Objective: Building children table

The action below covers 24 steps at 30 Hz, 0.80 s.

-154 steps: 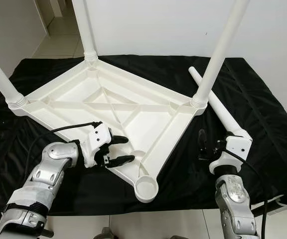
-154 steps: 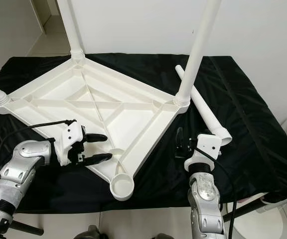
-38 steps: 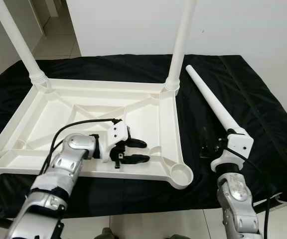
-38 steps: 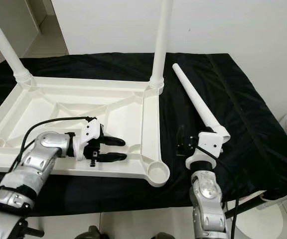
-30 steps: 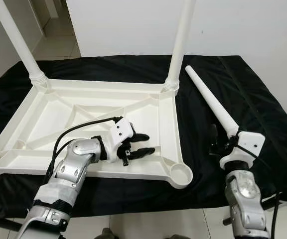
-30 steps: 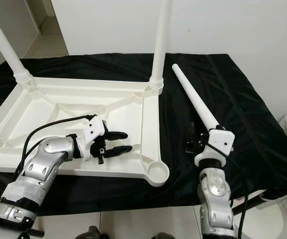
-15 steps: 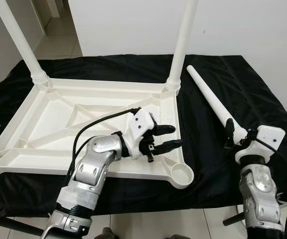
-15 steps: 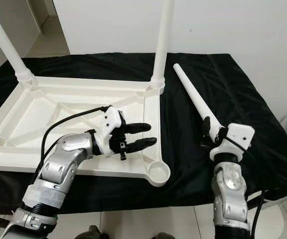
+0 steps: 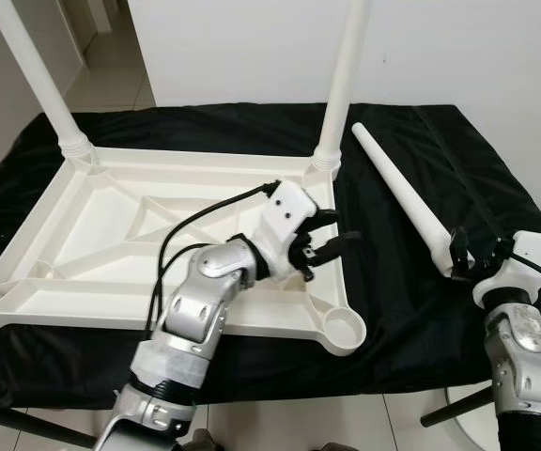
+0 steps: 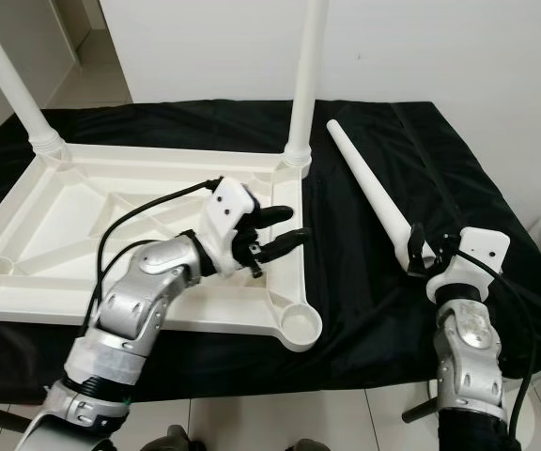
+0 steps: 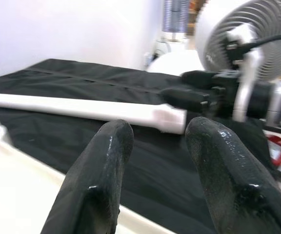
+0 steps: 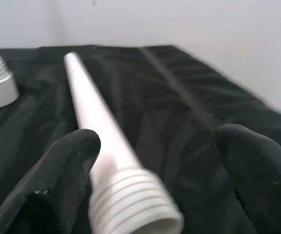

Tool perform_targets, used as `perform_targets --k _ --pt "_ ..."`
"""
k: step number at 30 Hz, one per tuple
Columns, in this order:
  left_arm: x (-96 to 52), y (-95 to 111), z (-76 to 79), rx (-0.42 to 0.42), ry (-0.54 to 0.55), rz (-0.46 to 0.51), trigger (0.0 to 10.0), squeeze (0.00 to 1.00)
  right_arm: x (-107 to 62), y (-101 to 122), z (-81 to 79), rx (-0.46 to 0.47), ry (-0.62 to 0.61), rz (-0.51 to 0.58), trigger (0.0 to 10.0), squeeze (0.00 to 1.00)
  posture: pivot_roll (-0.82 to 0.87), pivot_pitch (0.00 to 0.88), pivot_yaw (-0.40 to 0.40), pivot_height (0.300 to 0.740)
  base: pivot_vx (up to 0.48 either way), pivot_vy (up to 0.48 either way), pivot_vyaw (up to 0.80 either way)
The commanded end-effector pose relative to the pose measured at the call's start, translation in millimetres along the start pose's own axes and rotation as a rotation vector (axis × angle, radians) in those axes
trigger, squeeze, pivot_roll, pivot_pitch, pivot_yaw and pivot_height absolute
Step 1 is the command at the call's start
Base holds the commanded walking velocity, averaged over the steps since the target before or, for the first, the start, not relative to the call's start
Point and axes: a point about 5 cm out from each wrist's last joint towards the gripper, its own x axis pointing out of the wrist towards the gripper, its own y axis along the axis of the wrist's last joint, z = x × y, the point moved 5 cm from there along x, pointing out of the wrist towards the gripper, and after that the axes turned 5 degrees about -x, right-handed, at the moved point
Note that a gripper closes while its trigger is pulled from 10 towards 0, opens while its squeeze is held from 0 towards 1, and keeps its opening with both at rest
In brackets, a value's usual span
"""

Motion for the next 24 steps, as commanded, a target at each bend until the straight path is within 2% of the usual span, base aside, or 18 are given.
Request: perform_targets --k 1,3,7,9,20,24 --pt "0.5 2 2.3 0.02 -0.011 -0.01 10.0 0.0 1.2 -4 4.0 0.018 0.008 -0.02 10.0 0.0 -0.03 0.0 0.012 0.74 0.0 0.0 0.0" --pt "3.6 4 5.7 0.034 -0.016 -0.013 10.0 0.0 6.7 -7 -0.7 0.002 0.071 -0.029 10.0 0.0 -0.02 0.0 0.01 0.74 0.0 0.0 0.0" --pt "4.8 4 6.4 0.041 -0.012 -0.016 10.0 0.0 9.5 -8 -2.8 0.008 0.096 -0.034 10.0 0.0 -0.02 0.0 0.009 0.74 0.0 0.0 0.0" --pt "6.1 5 5.5 0.04 0.004 -0.021 10.0 0.0 16.3 -10 -5.9 0.019 0.136 -0.044 10.0 0.0 -0.01 0.004 0.007 0.74 0.0 0.0 0.0" --pt "6.6 7 7.0 0.063 0.013 -0.024 10.0 0.0 31.3 -24 -11.6 0.045 0.185 -0.109 10.0 0.0 0.01 0.007 -0.001 0.74 0.0 0.0 0.0" --pt "6.9 8 6.4 0.069 0.015 -0.024 10.0 0.0 32.0 -28 -13.8 0.044 0.199 -0.134 10.0 0.0 0.02 0.012 -0.008 0.74 0.0 0.0 0.0"
